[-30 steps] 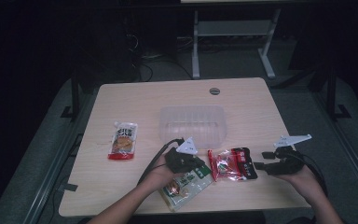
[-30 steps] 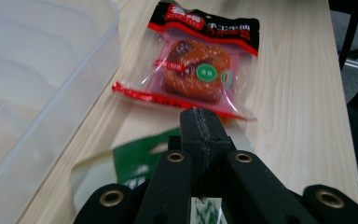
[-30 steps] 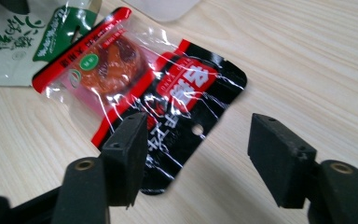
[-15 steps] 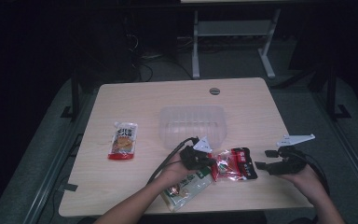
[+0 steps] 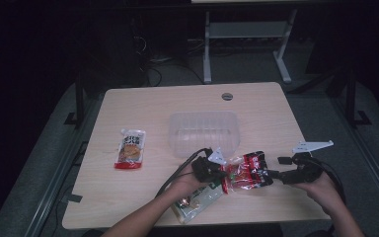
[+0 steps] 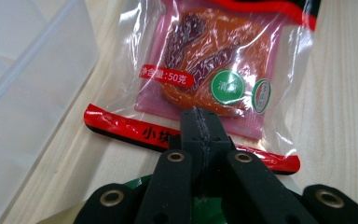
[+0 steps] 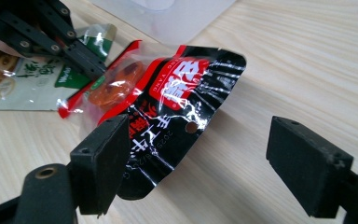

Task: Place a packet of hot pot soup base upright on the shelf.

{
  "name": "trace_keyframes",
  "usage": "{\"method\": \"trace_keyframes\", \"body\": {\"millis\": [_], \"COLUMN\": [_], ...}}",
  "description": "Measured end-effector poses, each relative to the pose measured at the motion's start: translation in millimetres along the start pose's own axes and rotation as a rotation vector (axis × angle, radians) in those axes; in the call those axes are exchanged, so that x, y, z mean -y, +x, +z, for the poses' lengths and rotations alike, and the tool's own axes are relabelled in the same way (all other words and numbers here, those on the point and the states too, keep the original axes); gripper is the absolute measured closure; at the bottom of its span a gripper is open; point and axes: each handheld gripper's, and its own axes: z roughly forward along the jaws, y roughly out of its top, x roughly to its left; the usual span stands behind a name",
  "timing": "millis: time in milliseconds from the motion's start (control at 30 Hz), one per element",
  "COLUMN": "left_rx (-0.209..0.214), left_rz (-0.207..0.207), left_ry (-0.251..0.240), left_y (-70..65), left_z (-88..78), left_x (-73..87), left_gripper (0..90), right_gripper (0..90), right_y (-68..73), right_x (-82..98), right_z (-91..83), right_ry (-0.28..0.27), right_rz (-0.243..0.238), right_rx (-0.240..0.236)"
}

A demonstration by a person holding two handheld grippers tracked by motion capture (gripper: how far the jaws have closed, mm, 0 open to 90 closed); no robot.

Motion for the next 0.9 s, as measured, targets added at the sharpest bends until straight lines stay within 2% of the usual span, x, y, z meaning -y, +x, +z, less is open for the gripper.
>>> {"method": "trace_keyframes", "body": {"millis": [567,800,900], "left_rx": [-0.008,-0.011,-0.012], "left_rz": [-0.015,-0.023,-0.018], "left_ry": [-0.002,-0.007,-0.003], "left_y": [-1.7,-2.4,-2.4], "left_z": [0.1,0.5,0.3], "left_x": [0.5,0.7,0.7], "left_gripper": [90.0,90.0,90.0], "right_gripper": [21.4,23.2,28.4], "right_y": [-2.4,-3.2,-2.2], "right_x": [-4.1,-2.7,-2.9], "right_z": [37.7,42.8,42.6], "right_ry": [0.058,0.064,0.068], "right_rz": [0.024,0.039,0.051], "right_rx": [-0.105,-0.14,-0.167]}}
